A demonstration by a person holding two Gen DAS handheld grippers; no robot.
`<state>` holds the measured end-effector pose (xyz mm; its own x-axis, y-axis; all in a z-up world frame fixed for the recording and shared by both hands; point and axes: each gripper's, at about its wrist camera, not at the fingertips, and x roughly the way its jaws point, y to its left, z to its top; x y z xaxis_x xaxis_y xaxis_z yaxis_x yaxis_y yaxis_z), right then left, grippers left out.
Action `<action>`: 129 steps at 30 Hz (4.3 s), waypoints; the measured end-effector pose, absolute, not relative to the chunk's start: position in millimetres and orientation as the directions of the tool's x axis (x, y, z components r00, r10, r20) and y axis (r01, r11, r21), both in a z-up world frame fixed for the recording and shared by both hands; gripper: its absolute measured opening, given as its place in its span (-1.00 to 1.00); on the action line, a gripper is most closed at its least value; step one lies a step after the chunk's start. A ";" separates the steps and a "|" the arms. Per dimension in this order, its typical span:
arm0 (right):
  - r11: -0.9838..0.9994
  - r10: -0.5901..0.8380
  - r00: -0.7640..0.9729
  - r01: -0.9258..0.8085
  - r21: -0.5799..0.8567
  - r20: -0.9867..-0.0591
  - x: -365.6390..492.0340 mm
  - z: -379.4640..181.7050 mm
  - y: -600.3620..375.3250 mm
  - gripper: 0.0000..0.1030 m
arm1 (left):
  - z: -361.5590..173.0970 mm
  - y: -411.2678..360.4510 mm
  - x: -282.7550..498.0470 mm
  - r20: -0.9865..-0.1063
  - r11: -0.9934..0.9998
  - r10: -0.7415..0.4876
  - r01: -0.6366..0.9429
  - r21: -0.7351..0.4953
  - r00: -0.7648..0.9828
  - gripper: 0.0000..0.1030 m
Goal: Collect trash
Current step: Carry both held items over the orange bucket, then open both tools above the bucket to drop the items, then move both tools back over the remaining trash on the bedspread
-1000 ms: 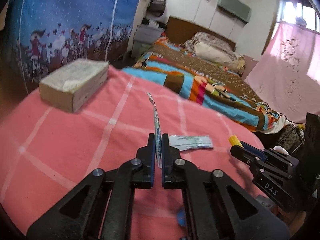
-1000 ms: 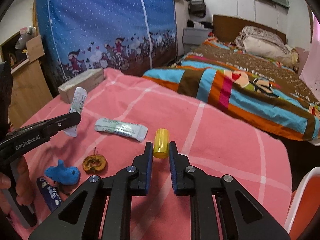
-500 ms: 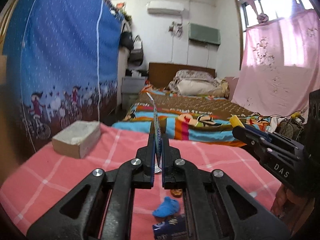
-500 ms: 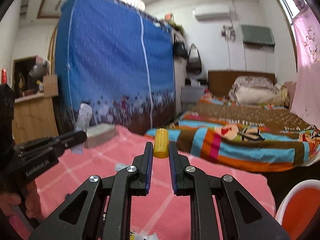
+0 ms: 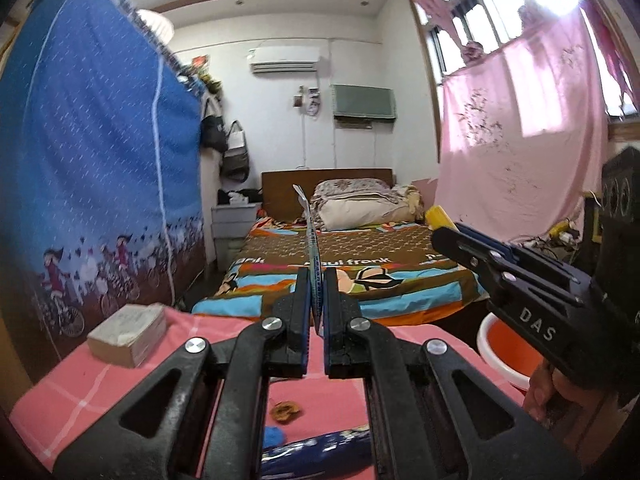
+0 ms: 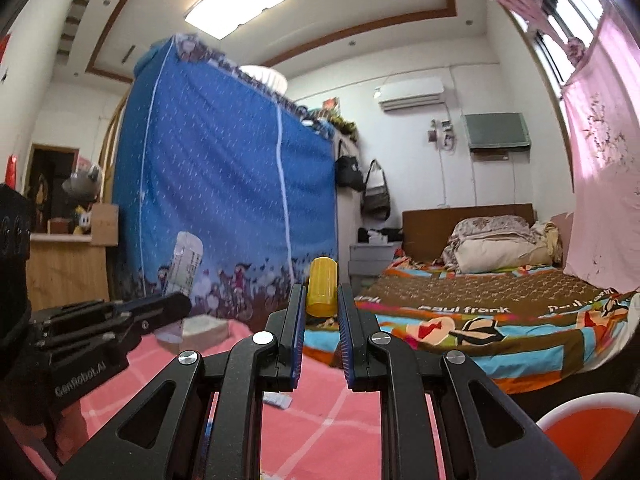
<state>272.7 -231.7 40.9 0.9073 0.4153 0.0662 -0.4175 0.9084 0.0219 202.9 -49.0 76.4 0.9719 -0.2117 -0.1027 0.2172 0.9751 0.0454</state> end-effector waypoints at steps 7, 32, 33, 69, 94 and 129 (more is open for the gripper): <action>0.934 0.346 0.931 -0.353 0.052 0.112 257.4 48.3 -269.6 -0.74 | 84.6 -98.0 194.5 -0.084 0.947 -0.290 0.299 0.121 0.953 -0.83; 0.983 0.059 0.998 -0.053 0.176 -0.031 231.9 16.4 -410.4 -0.73 | 61.2 -244.1 196.6 -0.282 0.797 -0.544 0.592 0.121 0.790 -0.83; 0.982 0.055 0.998 -0.047 0.185 -0.039 231.8 15.1 -414.3 -0.73 | 60.5 -247.9 198.7 -0.295 0.793 -0.549 0.599 0.112 0.782 -0.83; 0.960 -0.026 0.974 0.087 0.267 -0.227 239.6 -4.4 -460.5 -0.71 | 34.9 -286.0 231.3 -0.472 0.803 -0.550 0.592 -0.070 0.689 -0.44; 0.965 0.029 0.995 -0.004 0.261 -0.094 249.5 22.2 -402.5 1.00 | 70.3 -144.9 225.7 -0.227 0.968 -0.227 0.194 -0.161 0.947 1.00; 0.952 0.303 0.953 -0.304 0.027 0.014 289.6 20.4 -222.0 1.00 | 46.7 27.2 222.7 -0.160 0.984 0.069 -0.093 -0.149 0.985 1.00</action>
<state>289.6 -222.0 20.4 0.9528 0.3033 0.0141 -0.3036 0.9524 0.0273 222.7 27.2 46.7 0.9848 0.0690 -0.1595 -0.0931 0.9845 -0.1489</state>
